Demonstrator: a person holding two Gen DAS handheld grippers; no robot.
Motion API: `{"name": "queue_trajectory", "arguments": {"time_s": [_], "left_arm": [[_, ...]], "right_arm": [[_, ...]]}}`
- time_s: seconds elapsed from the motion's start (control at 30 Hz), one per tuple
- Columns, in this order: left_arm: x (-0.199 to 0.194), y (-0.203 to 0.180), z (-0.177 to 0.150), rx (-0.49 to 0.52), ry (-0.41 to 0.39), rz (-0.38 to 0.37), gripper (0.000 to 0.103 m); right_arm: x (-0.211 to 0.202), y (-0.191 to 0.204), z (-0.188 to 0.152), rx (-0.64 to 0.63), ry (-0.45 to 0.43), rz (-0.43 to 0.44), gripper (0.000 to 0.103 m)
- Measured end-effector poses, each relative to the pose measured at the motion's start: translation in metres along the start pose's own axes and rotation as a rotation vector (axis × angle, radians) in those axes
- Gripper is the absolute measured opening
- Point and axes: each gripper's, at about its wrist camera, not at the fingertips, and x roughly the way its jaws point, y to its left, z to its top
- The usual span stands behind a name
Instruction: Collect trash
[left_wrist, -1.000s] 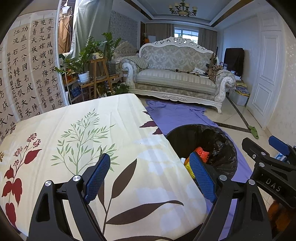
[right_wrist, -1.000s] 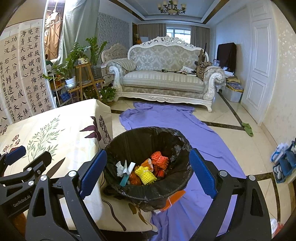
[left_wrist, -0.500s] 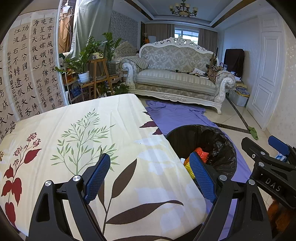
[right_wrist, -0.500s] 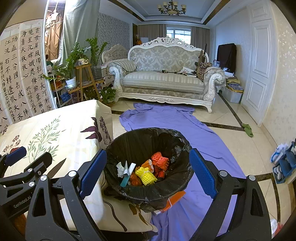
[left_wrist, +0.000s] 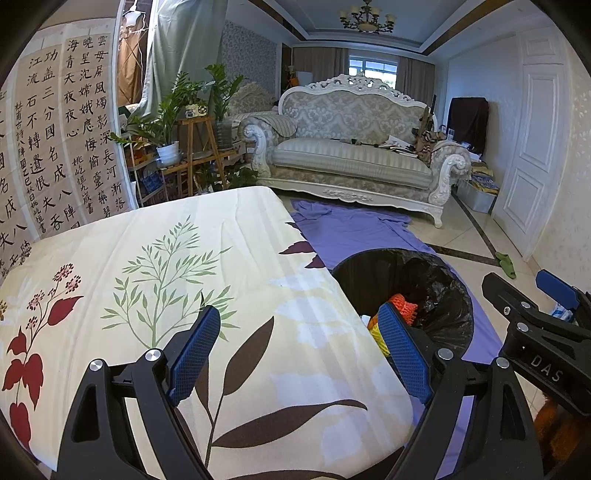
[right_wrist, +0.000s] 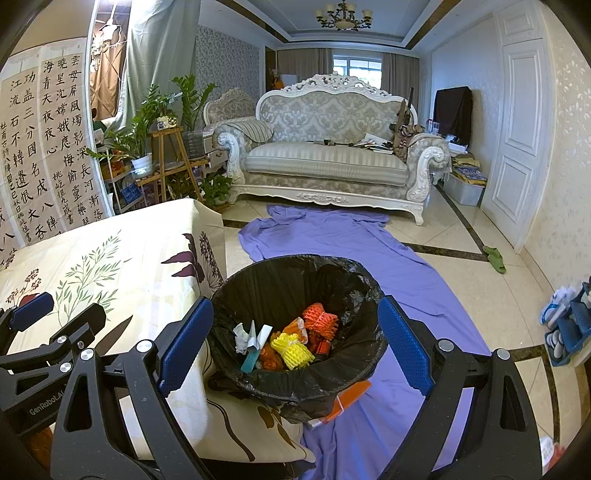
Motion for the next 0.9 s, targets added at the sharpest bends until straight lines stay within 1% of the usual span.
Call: {"name": "queue_trajectory", "arguments": {"time_s": [0.37, 0.6, 0.77, 0.9], "left_arm": [[-0.0003, -0.0026, 0.0016, 0.015, -0.012, 0.0, 0.084], [-0.0037, -0.0035, 0.0018, 0.017, -0.037, 0.012, 0.084], [-0.0035, -0.0025, 0.0022, 0.004, -0.034, 0.004, 0.084], [-0.0037, -0.0026, 0.0027, 0.014, -0.043, 0.006, 0.085]], "right_arm": [[0.0003, 0.0, -0.0005, -0.001, 0.001, -0.001, 0.088], [0.0005, -0.0003, -0.0008, 0.0, 0.0, 0.001, 0.088], [0.0005, -0.0003, -0.0008, -0.001, 0.001, 0.0, 0.088], [0.0006, -0.0007, -0.0011, -0.001, 0.0, 0.001, 0.088]]}}
